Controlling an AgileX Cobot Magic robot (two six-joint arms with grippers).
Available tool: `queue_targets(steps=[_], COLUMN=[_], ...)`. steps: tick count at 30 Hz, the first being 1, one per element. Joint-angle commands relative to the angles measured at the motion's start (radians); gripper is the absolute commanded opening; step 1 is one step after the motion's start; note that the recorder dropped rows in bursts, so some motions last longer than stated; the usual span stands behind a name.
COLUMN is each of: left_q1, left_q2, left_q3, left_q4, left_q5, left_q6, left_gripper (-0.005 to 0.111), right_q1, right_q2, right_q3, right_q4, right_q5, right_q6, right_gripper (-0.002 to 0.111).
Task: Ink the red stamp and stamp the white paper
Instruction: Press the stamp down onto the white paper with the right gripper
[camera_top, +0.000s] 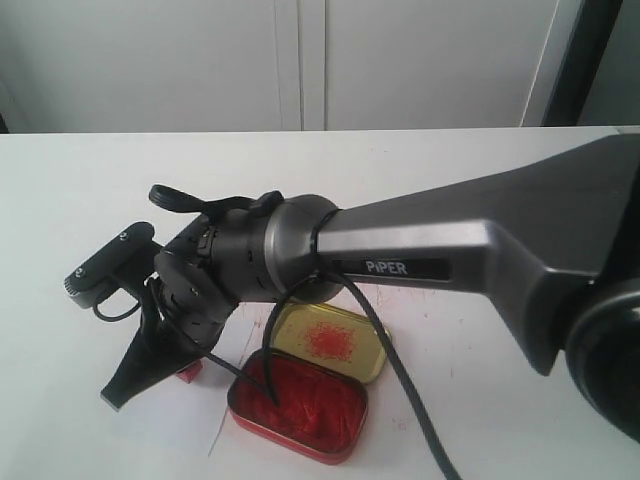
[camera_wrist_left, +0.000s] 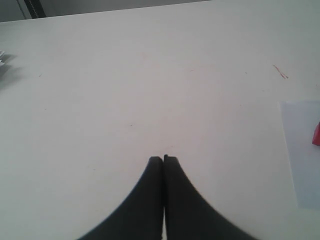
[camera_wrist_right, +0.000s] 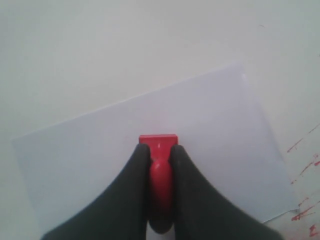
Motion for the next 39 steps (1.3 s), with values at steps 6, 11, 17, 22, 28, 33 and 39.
queue_targets(steps=[6, 11, 17, 22, 28, 33, 39], left_q1=[-0.001, -0.001, -0.001, -0.001, -0.001, -0.001, -0.001], left_q2=[0.000, 0.000, 0.000, 0.000, 0.000, 0.000, 0.000], left_q3=[0.002, 0.002, 0.002, 0.002, 0.002, 0.002, 0.002], left_q4=[-0.006, -0.006, -0.006, -0.006, -0.006, -0.006, -0.006], left_q5=[0.000, 0.000, 0.000, 0.000, 0.000, 0.000, 0.000], left_q6=[-0.004, -0.004, -0.004, -0.004, -0.004, -0.004, -0.004], left_gripper=[0.000, 0.000, 0.000, 0.000, 0.000, 0.000, 0.000], right_q1=[-0.044, -0.046, -0.044, -0.041, -0.041, -0.041, -0.041], right_q2=[-0.002, -0.002, -0.002, -0.002, 0.016, 0.084, 0.135], right_q3=[0.004, 0.004, 0.004, 0.004, 0.004, 0.004, 0.004], right_q4=[0.036, 0.070, 0.103, 0.110, 0.112, 0.112, 0.112], right_q5=[0.036, 0.039, 0.039, 0.039, 0.042, 0.094, 0.170], right_q6=[0.005, 0.005, 0.005, 0.005, 0.005, 0.005, 0.005], right_gripper=[0.000, 0.000, 0.000, 0.000, 0.000, 0.000, 0.000])
